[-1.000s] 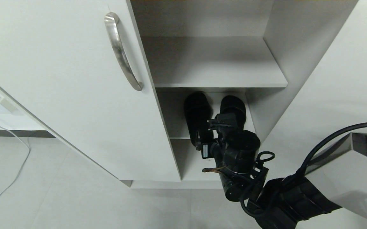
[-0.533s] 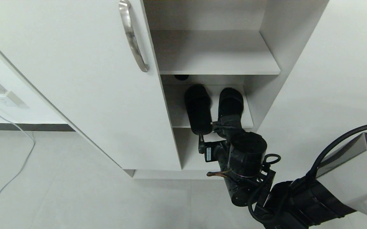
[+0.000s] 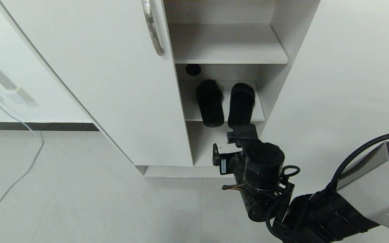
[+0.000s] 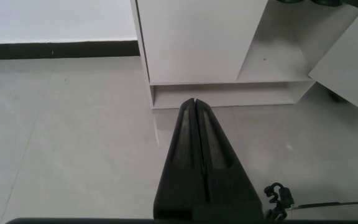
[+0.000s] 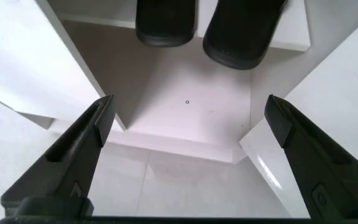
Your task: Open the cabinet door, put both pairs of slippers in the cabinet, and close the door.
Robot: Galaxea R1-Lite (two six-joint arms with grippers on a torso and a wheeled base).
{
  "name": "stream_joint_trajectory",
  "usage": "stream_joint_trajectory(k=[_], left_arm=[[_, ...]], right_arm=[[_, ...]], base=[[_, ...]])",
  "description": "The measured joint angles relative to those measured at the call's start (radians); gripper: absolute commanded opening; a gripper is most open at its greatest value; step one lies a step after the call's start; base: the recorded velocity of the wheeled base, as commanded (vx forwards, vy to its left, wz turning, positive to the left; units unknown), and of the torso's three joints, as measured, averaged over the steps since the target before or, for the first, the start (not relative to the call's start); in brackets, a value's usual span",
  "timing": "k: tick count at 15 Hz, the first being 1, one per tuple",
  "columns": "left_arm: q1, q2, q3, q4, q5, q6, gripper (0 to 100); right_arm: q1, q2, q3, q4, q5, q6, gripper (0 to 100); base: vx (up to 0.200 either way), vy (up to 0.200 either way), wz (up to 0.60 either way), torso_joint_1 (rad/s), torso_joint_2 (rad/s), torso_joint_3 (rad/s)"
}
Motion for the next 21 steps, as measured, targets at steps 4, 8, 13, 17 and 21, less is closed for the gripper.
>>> stream_joint_trajectory(k=[4,8,13,17,21], left_arm=[[0.0,0.0,0.0,0.0,-0.002,0.003,0],[0.0,0.0,0.0,0.0,-0.002,0.003,0],[0.0,0.0,-0.001,0.0,-0.002,0.003,0],[0.0,0.0,-0.001,0.0,-0.002,0.003,0],[0.0,0.0,0.0,0.0,-0.002,0.003,0]], right_arm=[[0.0,0.0,0.0,0.0,0.0,0.0,100],[0.0,0.0,0.0,0.0,0.0,0.0,100],[0.003,0.001,0.001,0.0,0.0,0.0,100],[0.004,0.008,0.006,0.0,0.002,0.001,100],[0.003,0.013,0.008,-0.001,0.002,0.003,100]], base=[[0.0,0.0,0.0,0.0,0.0,0.0],[0.0,0.0,0.0,0.0,0.0,0.0],[0.0,0.0,0.0,0.003,0.0,0.169],[0.0,0.0,0.0,0.004,0.0,0.203],[0.0,0.0,0.0,0.004,0.0,0.204]])
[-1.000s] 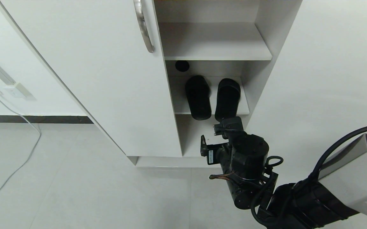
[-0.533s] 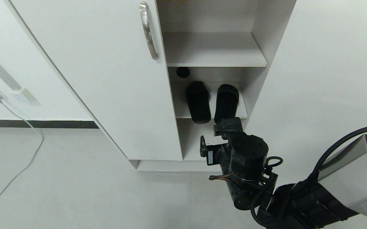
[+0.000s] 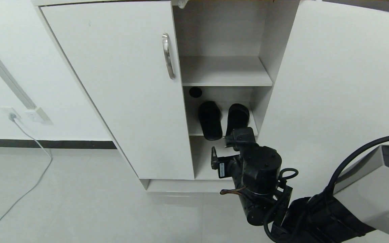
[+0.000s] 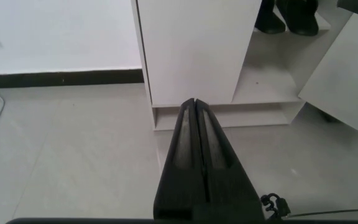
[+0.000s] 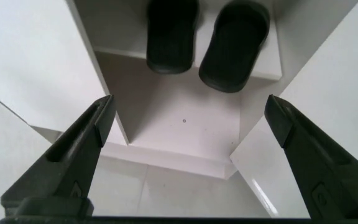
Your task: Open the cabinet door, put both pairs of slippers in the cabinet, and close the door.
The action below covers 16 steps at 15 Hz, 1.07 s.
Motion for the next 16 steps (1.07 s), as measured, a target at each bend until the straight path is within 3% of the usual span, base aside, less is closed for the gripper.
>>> stream_joint_trajectory(k=[12,16], left_arm=[[0.0,0.0,0.0,0.0,0.001,0.0,0],[0.0,0.0,0.0,0.0,0.001,0.0,0]], right_arm=[[-0.003,0.003,0.008,0.0,0.0,0.0,100],[-0.005,0.005,0.01,0.001,0.0,0.0,100]], base=[[0.0,0.0,0.0,0.003,0.0,0.201],[0.0,0.0,0.0,0.001,0.0,0.043]])
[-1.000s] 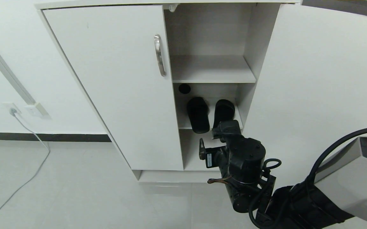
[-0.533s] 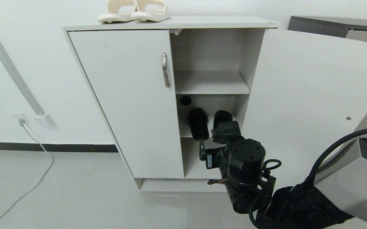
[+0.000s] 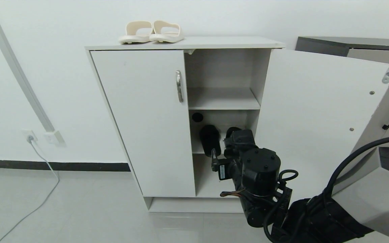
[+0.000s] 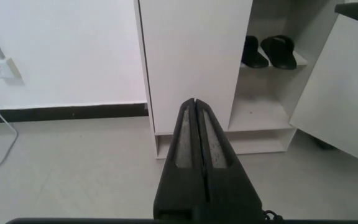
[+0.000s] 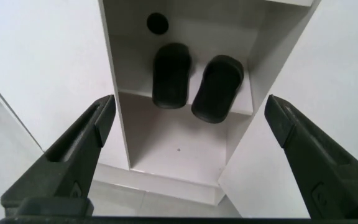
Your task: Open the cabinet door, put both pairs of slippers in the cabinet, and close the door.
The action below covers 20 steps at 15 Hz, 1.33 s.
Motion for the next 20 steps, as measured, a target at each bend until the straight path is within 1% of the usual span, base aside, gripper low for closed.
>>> stream_joint_trajectory(k=[11,20], left_arm=[[-0.001,0.0,0.0,0.0,-0.001,0.0,0],[0.0,0.0,0.0,0.0,0.0,0.0,0]], right_arm=[[-0.014,0.001,0.016,0.001,0.003,0.0,100],[-0.04,0.001,0.052,-0.02,0.034,-0.005,100]], base=[[0.0,0.2,0.0,0.002,0.0,0.008],[0.0,0.2,0.0,0.002,0.0,0.001]])
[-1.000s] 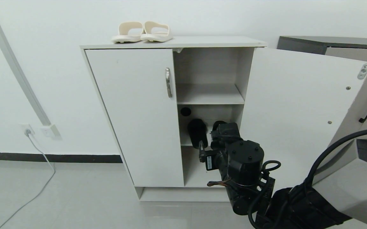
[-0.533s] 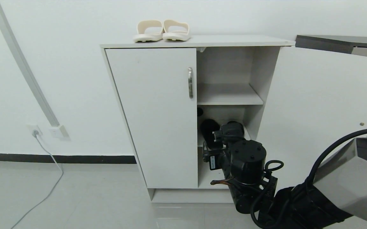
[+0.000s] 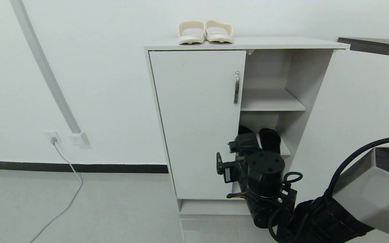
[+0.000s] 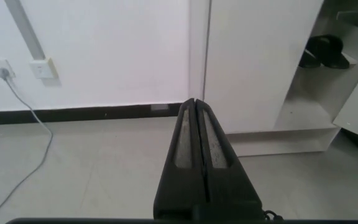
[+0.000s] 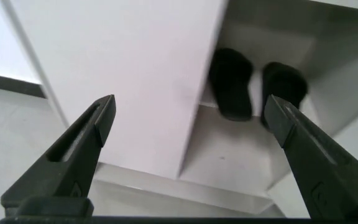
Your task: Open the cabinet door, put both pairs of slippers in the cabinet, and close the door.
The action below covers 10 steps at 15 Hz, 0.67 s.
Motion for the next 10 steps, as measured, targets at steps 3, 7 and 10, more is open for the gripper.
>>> stream_joint_trajectory(k=[3,7,10], left_arm=[[0.0,0.0,0.0,0.0,0.0,-0.002,0],[0.0,0.0,0.0,0.001,0.001,-0.003,0],[0.0,0.0,0.0,0.0,0.0,-0.003,0]], right_arm=[[-0.011,0.0,0.011,-0.002,0.001,-0.011,100],[-0.01,0.001,0.012,-0.001,0.001,-0.014,100],[-0.011,0.001,0.012,0.0,0.001,-0.015,100]], base=[[0.0,0.067,0.0,0.001,0.0,0.001],[0.0,0.0,0.0,0.0,0.0,0.0],[0.0,0.0,0.0,0.0,0.0,0.0]])
